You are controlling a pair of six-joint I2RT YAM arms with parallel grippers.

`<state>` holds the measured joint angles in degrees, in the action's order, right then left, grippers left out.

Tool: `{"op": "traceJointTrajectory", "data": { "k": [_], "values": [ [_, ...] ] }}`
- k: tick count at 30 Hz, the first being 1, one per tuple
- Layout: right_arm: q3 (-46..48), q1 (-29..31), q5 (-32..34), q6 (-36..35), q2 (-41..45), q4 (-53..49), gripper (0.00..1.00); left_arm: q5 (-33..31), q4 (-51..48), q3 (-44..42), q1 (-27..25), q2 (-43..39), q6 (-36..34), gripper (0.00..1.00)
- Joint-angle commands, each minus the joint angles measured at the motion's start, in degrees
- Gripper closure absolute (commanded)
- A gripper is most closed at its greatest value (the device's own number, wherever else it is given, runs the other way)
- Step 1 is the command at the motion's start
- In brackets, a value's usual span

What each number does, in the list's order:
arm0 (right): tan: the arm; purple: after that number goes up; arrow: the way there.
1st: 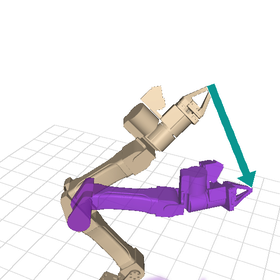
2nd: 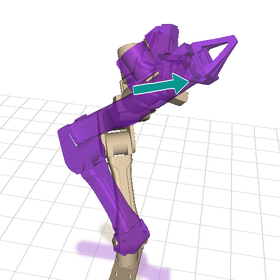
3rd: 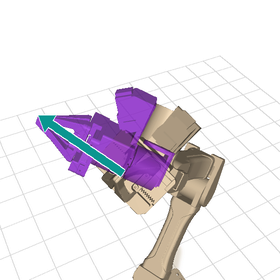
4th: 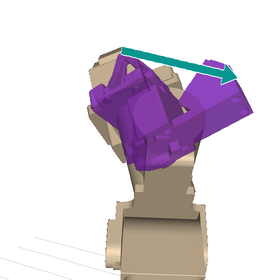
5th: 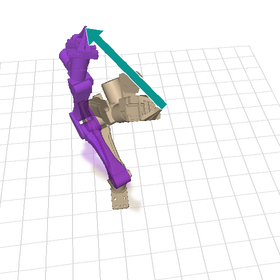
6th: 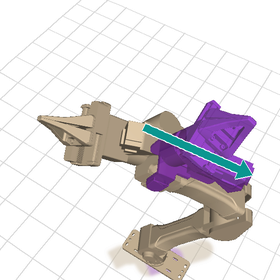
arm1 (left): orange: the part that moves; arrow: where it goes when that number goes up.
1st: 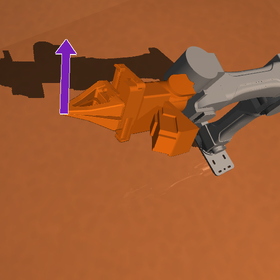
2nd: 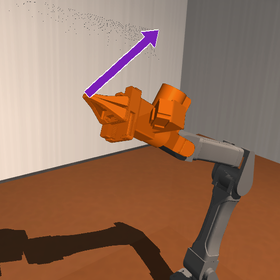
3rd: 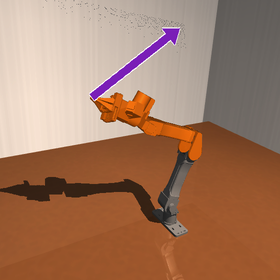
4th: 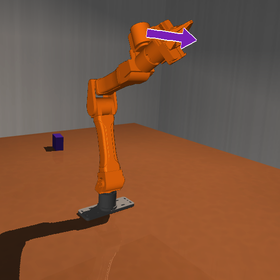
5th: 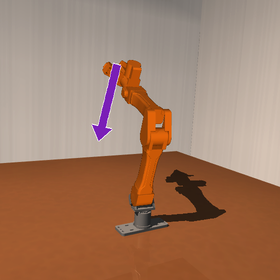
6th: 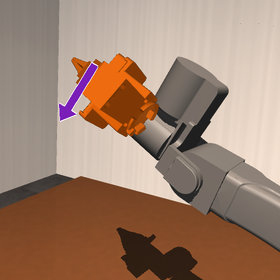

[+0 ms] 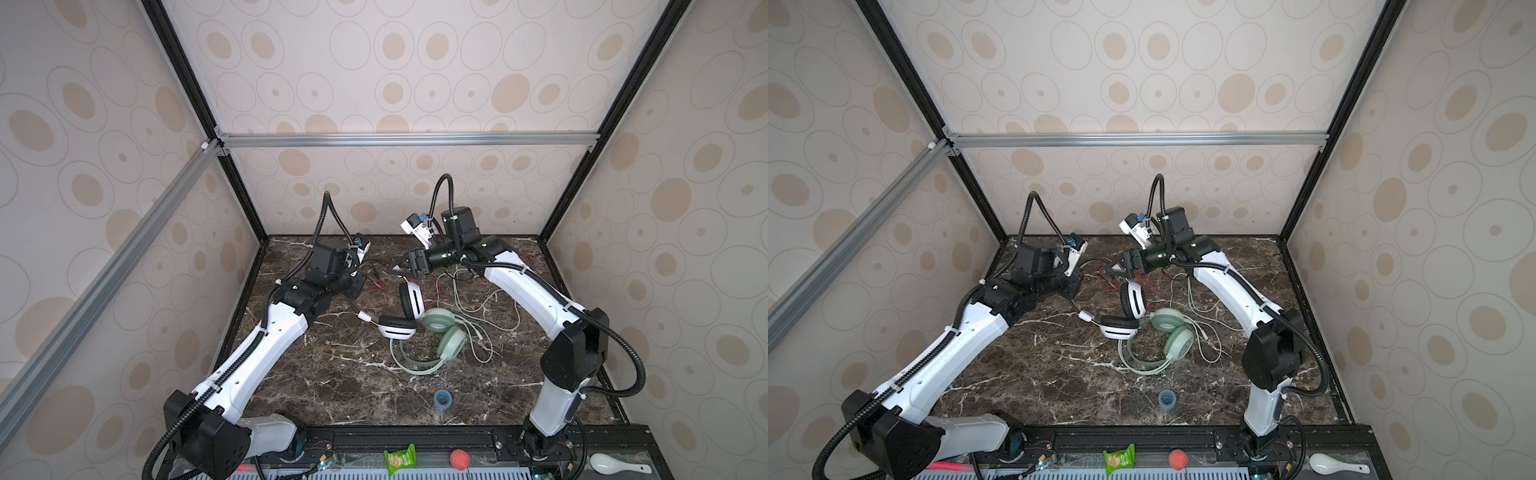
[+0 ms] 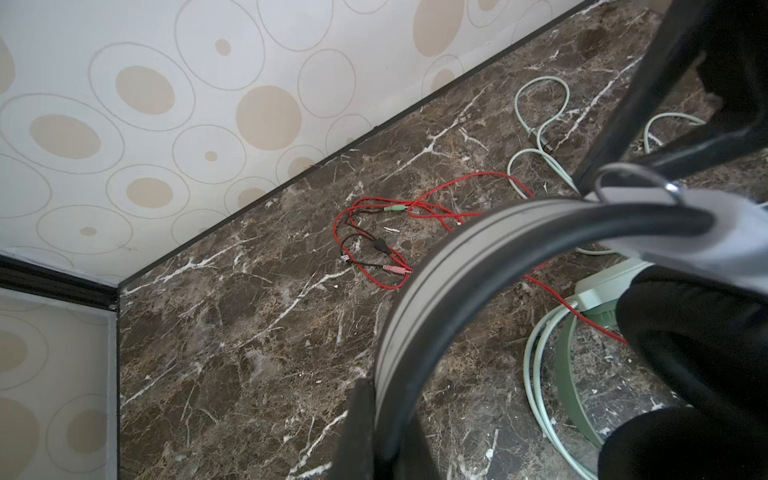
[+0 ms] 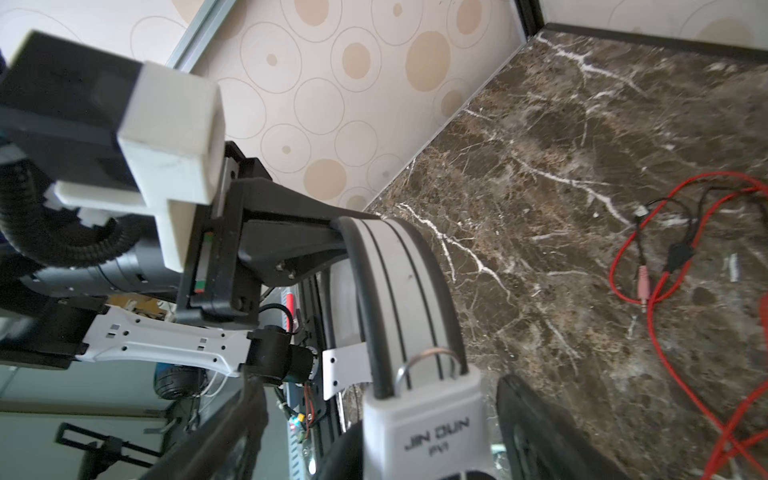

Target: Wrap the headphones

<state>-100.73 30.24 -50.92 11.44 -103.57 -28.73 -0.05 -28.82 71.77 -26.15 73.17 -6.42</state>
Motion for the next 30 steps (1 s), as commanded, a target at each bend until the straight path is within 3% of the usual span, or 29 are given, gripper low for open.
{"op": "traceJointTrajectory", "data": {
  "k": [1, 11, 19, 23, 28, 30],
  "values": [
    [-1.3, 1.2, -2.1, 1.0, -1.4, 0.2, 0.21, 1.8, 4.6, 0.6, -0.4, -2.7, -0.5, 1.00],
    [0.7, 1.7, -4.3, 1.0, -2.4, 0.8, 0.36, 2.1, 3.4, 1.3, -0.4, -3.0, -1.6, 1.00],
    [2.6, 1.7, -4.7, 2.3, -2.4, 2.9, 0.58, 1.6, 3.2, 1.7, -0.4, -3.0, -2.3, 1.00],
    [2.6, 1.7, -4.5, 2.8, -2.4, 3.8, 0.78, 1.5, 3.2, 1.6, -0.4, -3.0, -1.8, 0.99],
    [2.3, 1.7, -3.6, 3.6, -2.5, 4.8, 0.99, 1.3, 3.9, 0.4, -0.4, -2.9, 1.1, 0.80],
    [1.7, 1.6, -2.5, 3.6, -2.7, 4.5, 1.00, 0.7, 4.4, -1.0, -0.4, -3.2, 3.1, 0.70]
  ]
}}
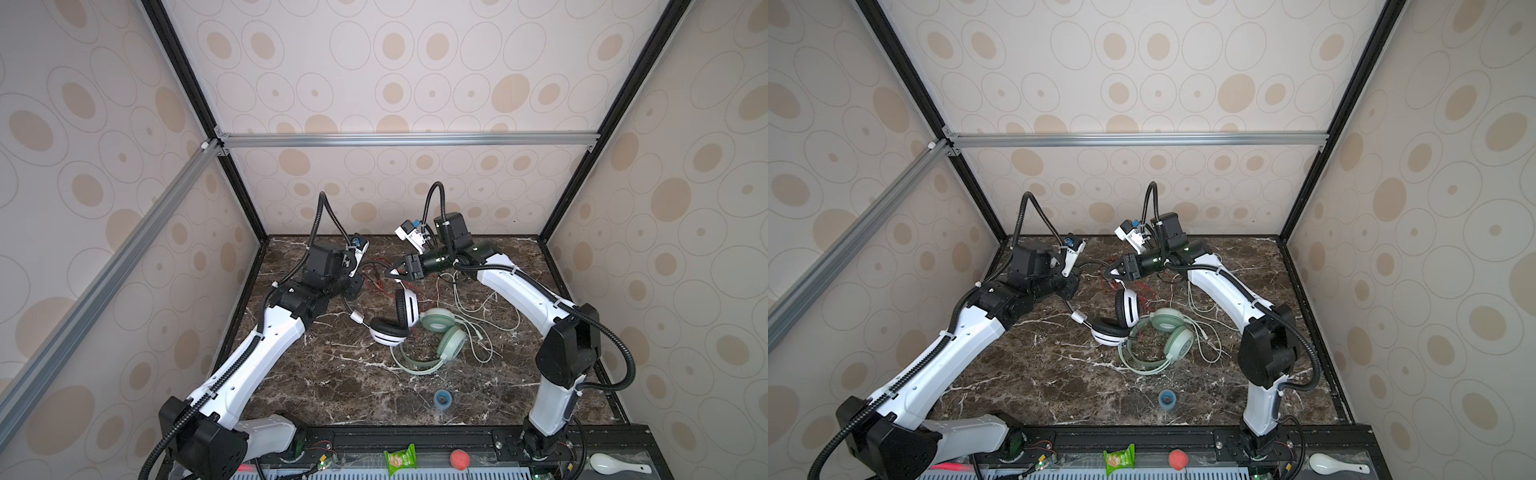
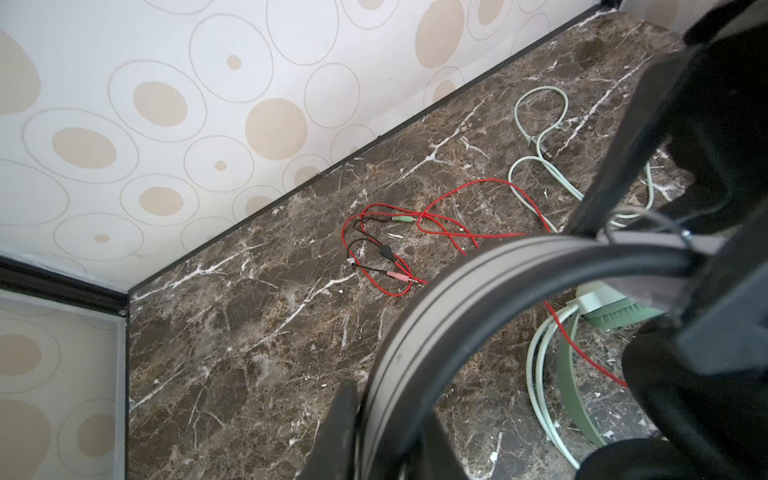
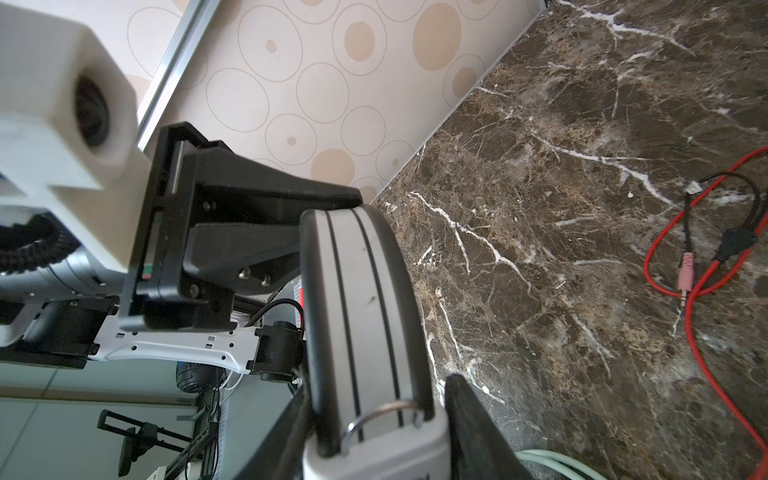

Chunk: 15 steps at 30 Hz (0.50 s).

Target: Wrap the headphones

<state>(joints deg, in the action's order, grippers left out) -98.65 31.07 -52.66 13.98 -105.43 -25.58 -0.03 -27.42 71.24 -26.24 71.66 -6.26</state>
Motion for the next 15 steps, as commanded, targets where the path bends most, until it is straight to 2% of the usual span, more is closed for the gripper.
{"op": "traceJointTrajectory", "data": {
  "k": [1, 5, 6, 15],
  "values": [
    [-0.7, 0.8, -0.1, 0.7, -0.9, 0.8, 1.00, 0.7, 3.2, -1.3, -0.3, -2.1, 4.0, 0.63],
    [-1.6, 0.8, 5.5, -1.3, -0.5, -1.5, 1.00, -1.4, 2.9, -4.8, -0.3, -3.6, 9.5, 0.11],
    [-1.6, 0.8, 7.6, -1.7, -0.3, -1.8, 1.00, -2.6, 2.9, -5.8, -0.2, -4.4, 11.3, 0.04],
    [-5.8, 1.3, 22.2, -5.7, -1.6, -3.0, 1.00, 0.9, 2.5, -12.7, 2.9, -11.0, 27.9, 0.02]
  ]
}}
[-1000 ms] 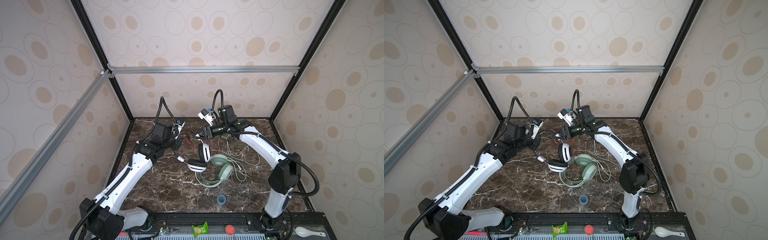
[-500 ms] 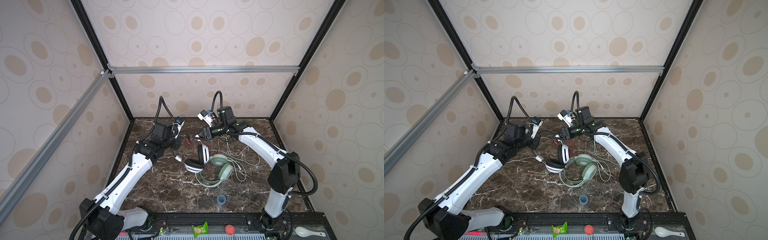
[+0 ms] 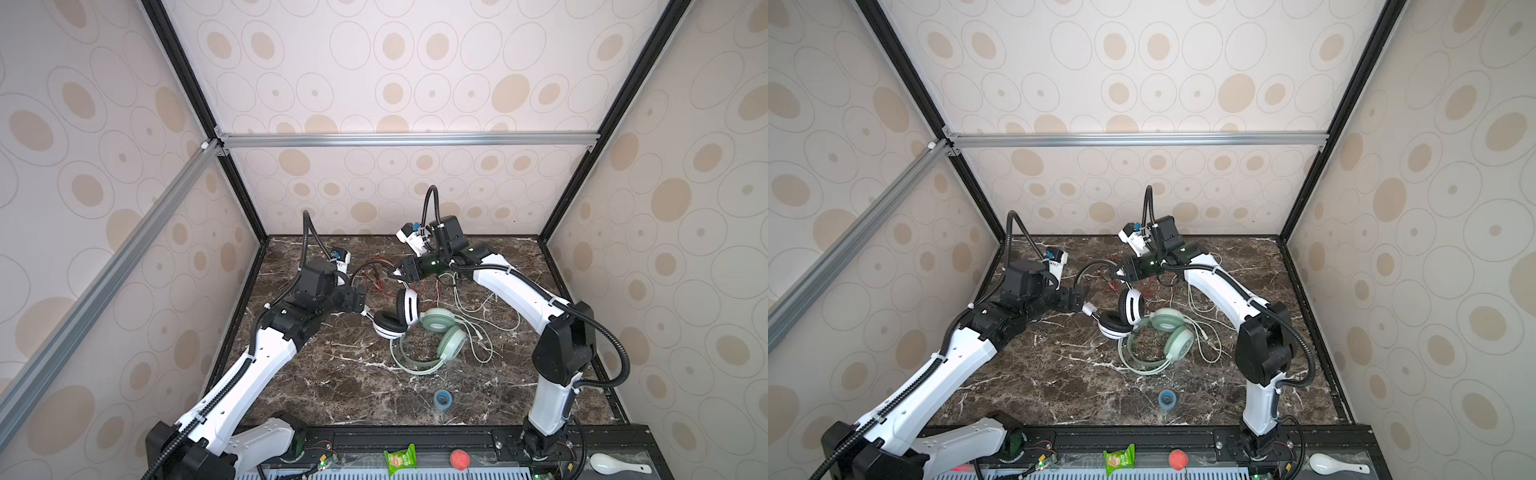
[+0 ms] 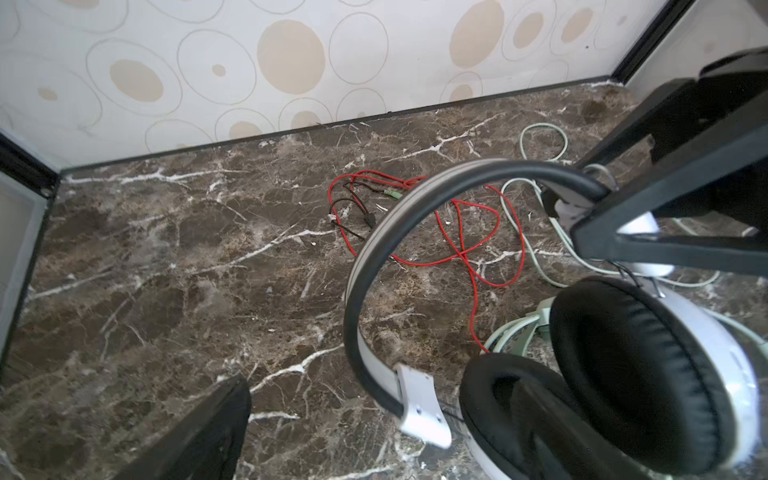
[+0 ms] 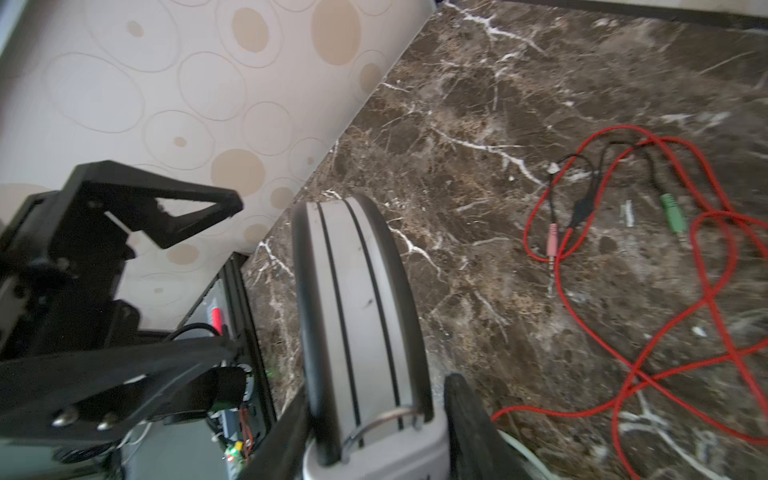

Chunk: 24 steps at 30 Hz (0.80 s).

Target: Wrap the headphones

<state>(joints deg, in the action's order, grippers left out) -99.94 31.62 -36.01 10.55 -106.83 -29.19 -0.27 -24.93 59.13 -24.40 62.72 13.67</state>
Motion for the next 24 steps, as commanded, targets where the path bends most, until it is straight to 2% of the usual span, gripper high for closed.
{"op": "traceJointTrajectory", "data": {
  "k": [1, 8, 11, 14, 17, 21, 24],
  "values": [
    [-5.8, 0.9, 7.4, -3.3, -0.7, -0.1, 1.00, 1.1, -0.5, -1.0, 1.5, -2.6, 9.6, 0.02],
    [-17.3, 4.6, 23.5, -10.1, -6.0, -4.3, 1.00, 1.3, -7.2, -0.5, 7.9, -4.6, 20.9, 0.02],
    [-19.3, 6.6, 31.4, -12.6, -7.7, -4.4, 1.00, 2.5, -9.2, -0.1, 11.1, -5.5, 24.3, 0.02],
    [-18.7, 8.9, 40.9, -14.9, -8.3, -2.9, 1.00, 3.4, -11.1, 0.6, 13.5, -5.1, 25.6, 0.02],
    [-16.0, 11.9, 49.6, -18.7, -8.4, 0.4, 1.00, 6.9, -12.0, 0.5, 16.3, -4.4, 26.7, 0.02],
    [-12.7, 17.0, 57.3, -23.5, -9.7, 3.6, 1.00, 13.1, -11.1, -0.9, 20.9, -2.6, 27.4, 0.02],
    [-9.8, 20.5, 61.2, -25.6, -10.6, 5.0, 1.00, 14.6, -11.5, -1.0, 23.6, -1.6, 27.6, 0.02]
  ]
}}
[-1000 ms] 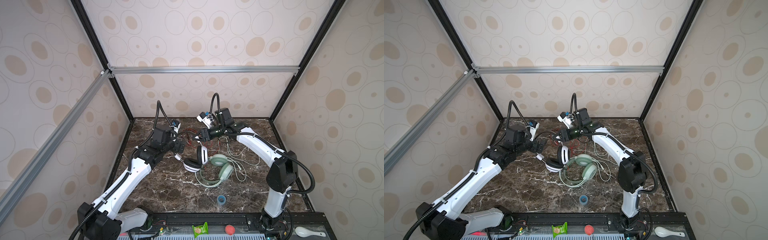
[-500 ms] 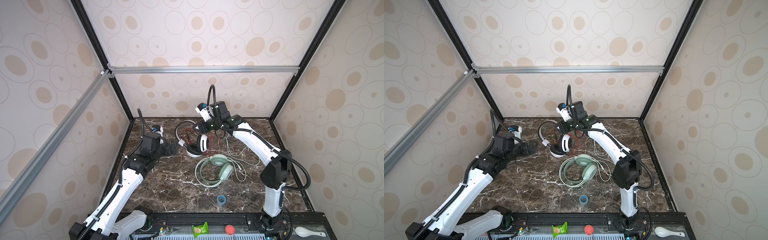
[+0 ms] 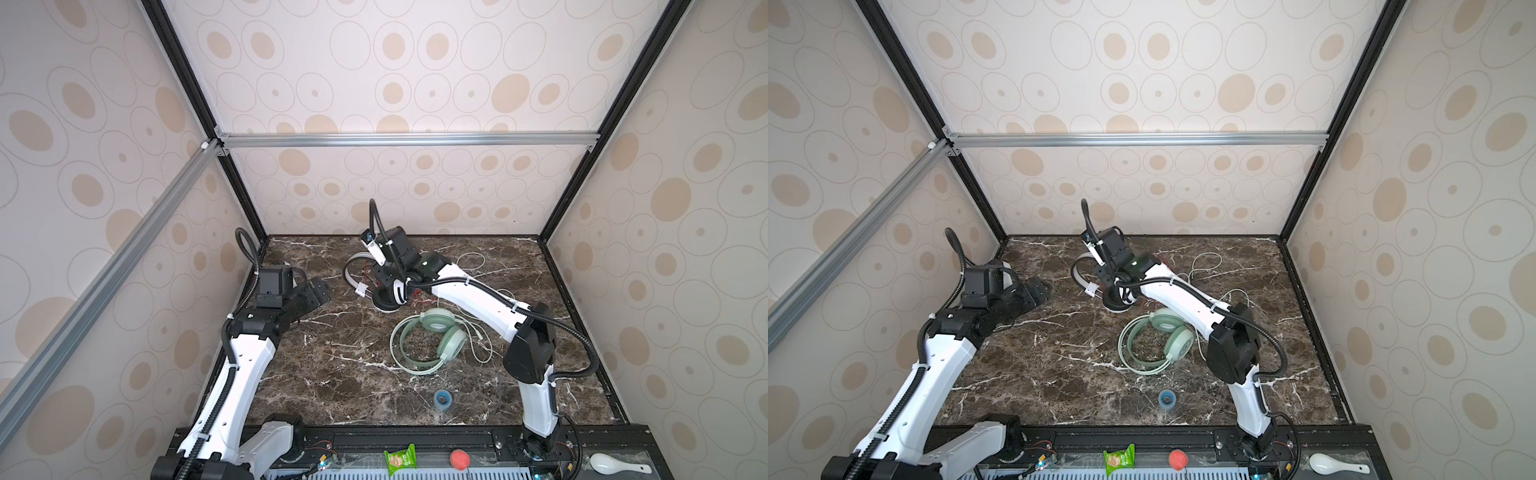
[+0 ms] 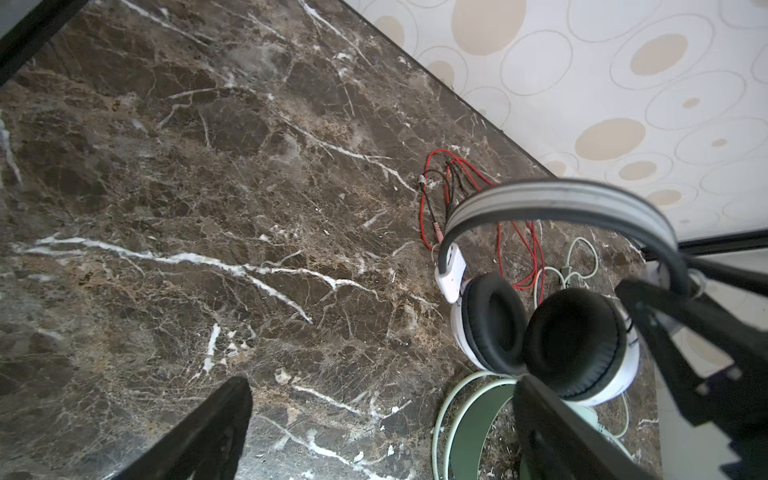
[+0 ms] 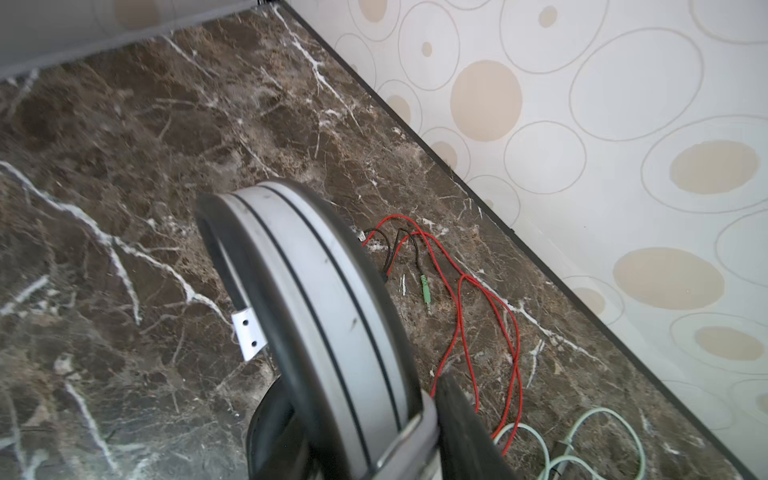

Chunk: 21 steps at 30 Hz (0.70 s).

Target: Wrap the headphones

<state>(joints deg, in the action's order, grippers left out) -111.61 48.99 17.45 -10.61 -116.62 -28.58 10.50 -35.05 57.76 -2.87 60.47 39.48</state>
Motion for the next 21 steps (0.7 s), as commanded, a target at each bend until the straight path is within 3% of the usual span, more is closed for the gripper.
{"op": "traceJointTrajectory", "data": {
  "k": [1, 7, 16, 21],
  "values": [
    [3.1, 4.0, 8.8, -4.8, -0.9, 4.9, 1.00, 4.2, -1.7, 0.4, 3.2, 0.6, 1.7, 0.02],
    [10.2, 9.0, 12.7, -5.1, -1.4, 7.2, 1.00, 5.2, -2.5, 0.4, 10.9, 0.8, 0.5, 0.06],
    [15.0, 14.8, 13.9, 1.3, -0.8, 4.4, 1.00, 5.2, 0.4, -3.3, 13.1, 1.7, 3.1, 0.08],
    [19.8, 18.4, 13.3, 5.2, 1.4, 3.5, 0.95, 7.7, 1.7, -5.9, 13.1, 3.1, 4.3, 0.09]
  ]
}}
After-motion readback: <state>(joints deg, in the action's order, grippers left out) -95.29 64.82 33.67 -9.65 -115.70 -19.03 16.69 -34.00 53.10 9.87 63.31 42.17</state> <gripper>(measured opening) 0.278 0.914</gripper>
